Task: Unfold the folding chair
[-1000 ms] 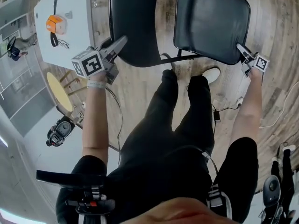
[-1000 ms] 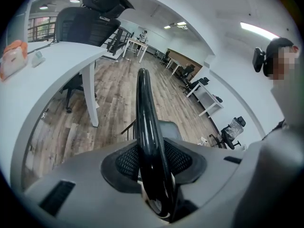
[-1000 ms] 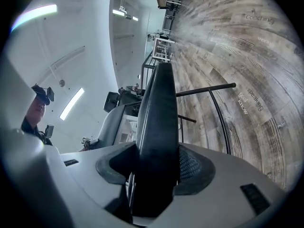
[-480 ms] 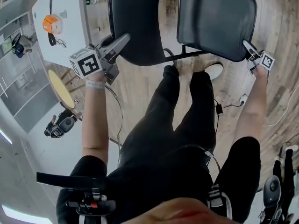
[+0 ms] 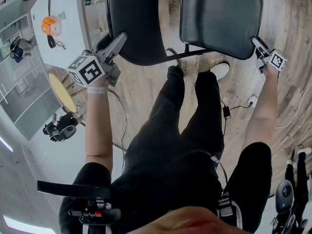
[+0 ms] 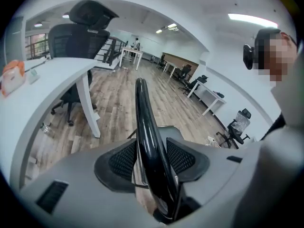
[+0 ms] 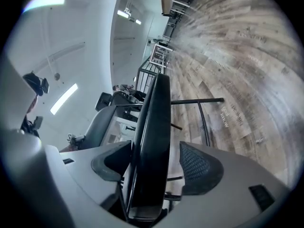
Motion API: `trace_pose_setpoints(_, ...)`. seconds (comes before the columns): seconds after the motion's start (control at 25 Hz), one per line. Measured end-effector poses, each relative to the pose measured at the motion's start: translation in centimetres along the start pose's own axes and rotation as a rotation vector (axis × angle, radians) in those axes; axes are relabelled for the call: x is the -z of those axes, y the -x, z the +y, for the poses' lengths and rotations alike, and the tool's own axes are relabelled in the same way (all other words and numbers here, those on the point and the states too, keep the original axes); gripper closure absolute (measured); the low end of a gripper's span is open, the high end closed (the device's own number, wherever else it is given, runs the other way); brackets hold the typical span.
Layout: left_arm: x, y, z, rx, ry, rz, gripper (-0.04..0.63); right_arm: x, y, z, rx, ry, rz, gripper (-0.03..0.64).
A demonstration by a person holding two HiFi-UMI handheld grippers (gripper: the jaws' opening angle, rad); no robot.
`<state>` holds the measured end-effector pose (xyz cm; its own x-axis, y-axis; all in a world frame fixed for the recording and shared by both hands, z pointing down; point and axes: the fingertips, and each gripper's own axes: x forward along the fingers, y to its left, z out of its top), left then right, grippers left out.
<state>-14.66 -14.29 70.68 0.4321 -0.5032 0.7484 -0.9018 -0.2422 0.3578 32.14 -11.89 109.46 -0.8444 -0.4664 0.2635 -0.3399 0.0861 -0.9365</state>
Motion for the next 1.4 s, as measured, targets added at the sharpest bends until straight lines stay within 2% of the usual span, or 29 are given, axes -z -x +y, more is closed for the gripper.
trace_pose_setpoints(0.08,-0.5,1.0,0.6,-0.043,-0.026,-0.038,0.405,-1.2,1.1,-0.1,0.097,0.087,0.008,0.322)
trace_pose_setpoints(0.2,-2.1,2.8,0.1,-0.091,-0.054,-0.085,0.405,-4.8,2.9,2.8,0.180,0.224,-0.040,0.322)
trace_pose_setpoints(0.36,-5.1,4.7,-3.4,-0.053,-0.146,-0.191,0.405,-9.0,4.9,9.7,0.256,0.410,-0.124,0.322)
trace_pose_setpoints(0.52,-8.1,6.2,-8.9,0.057,-0.280,-0.288,0.405,-10.7,4.2,22.4,0.217,0.613,-0.162,0.322)
trace_pose_setpoints(0.64,-10.4,7.7,-12.7,0.114,-0.386,-0.358,0.405,-10.0,3.5,31.8,0.180,0.727,-0.171,0.324)
trace_pose_setpoints(0.72,-12.1,9.0,-15.1,0.162,-0.428,-0.420,0.405,-9.5,3.0,37.7,0.158,0.798,-0.180,0.324)
trace_pose_setpoints(0.84,-13.7,11.2,-18.5,0.254,-0.452,-0.494,0.405,-9.1,2.9,46.7,0.124,0.904,-0.212,0.324)
trace_pose_setpoints(0.92,-13.9,12.9,-20.3,0.294,-0.458,-0.507,0.405,-8.1,3.2,52.4,0.082,0.925,-0.239,0.324)
trace_pose_setpoints(1.04,-14.3,15.4,-22.8,0.370,-0.427,-0.522,0.405,-6.7,3.9,59.8,0.034,0.938,-0.267,0.324)
trace_pose_setpoints(1.12,-14.9,17.1,-24.6,0.432,-0.418,-0.541,0.405,-6.3,4.4,64.1,0.032,0.981,-0.282,0.324)
trace_pose_setpoints(1.4,-15.4,24.4,-31.3,0.594,-0.482,-0.602,0.405,-3.3,6.2,76.1,-0.017,1.070,-0.360,0.325)
